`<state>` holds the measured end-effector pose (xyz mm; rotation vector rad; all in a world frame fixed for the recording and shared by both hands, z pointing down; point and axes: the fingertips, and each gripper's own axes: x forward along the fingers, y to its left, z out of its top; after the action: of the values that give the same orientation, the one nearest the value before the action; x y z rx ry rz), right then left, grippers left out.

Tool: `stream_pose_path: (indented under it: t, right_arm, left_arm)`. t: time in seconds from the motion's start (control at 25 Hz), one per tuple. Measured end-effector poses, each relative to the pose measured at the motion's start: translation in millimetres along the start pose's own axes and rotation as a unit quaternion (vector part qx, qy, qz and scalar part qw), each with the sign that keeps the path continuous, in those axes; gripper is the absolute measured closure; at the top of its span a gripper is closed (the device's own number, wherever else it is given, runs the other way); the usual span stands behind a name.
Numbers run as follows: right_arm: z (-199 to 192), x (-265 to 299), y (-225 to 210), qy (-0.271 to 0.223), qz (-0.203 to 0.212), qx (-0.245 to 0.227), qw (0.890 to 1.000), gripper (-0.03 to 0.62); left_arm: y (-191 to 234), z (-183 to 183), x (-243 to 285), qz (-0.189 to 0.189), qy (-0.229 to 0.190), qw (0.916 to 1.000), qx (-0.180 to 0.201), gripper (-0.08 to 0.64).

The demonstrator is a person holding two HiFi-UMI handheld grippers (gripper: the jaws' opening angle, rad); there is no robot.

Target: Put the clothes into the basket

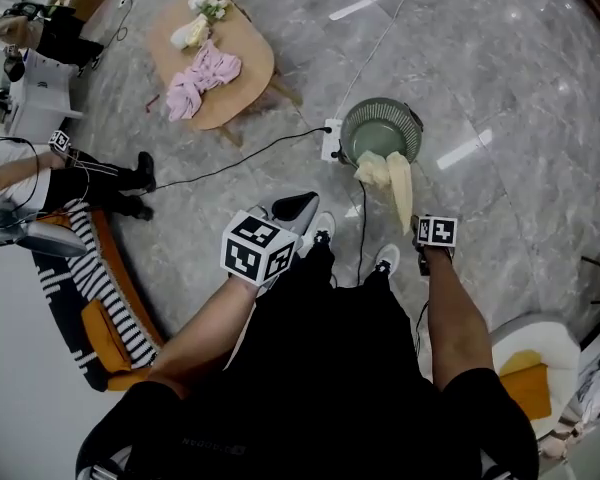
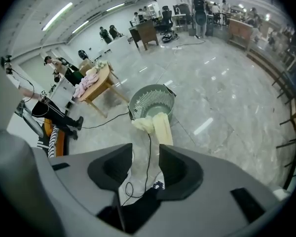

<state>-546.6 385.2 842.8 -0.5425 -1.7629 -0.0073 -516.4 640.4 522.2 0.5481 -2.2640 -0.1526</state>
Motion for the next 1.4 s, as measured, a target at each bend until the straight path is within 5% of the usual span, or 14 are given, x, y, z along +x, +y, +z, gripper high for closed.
stream_pose_path:
  t: [0.2, 0.4, 0.84, 1.16, 1.4]
  right_arm:
    - [16, -24, 3, -0.038, 0.009, -0.023, 0.999, 0.449]
    - [47, -74, 21, -0.121, 0.043, -0.018, 0.992, 0.553]
    - [86, -248, 113, -0.269, 0.18, -0.062, 0.944, 0.577]
    - [82, -317, 137, -0.325, 0.174, -0.119, 0.922, 0.577]
    - [64, -325, 138, -0.331, 0.188, -0.132, 0.915, 0.577]
  left_arm:
    - [-13, 3, 3, -0.005, -0.009, 0.9999, 0.006, 0.558]
    - [-28, 6, 6, -0.009, -0.025, 0.9996, 0.004, 0.56]
    - [-70, 8, 13, -0.032, -0.061, 0.9977, 0.001, 0.558]
    - [-95, 14, 3, -0.034, -0.097, 0.9948, 0.001, 0.558]
    - [-109, 19, -12, -0.013, -0.119, 0.9928, 0.003, 0.558]
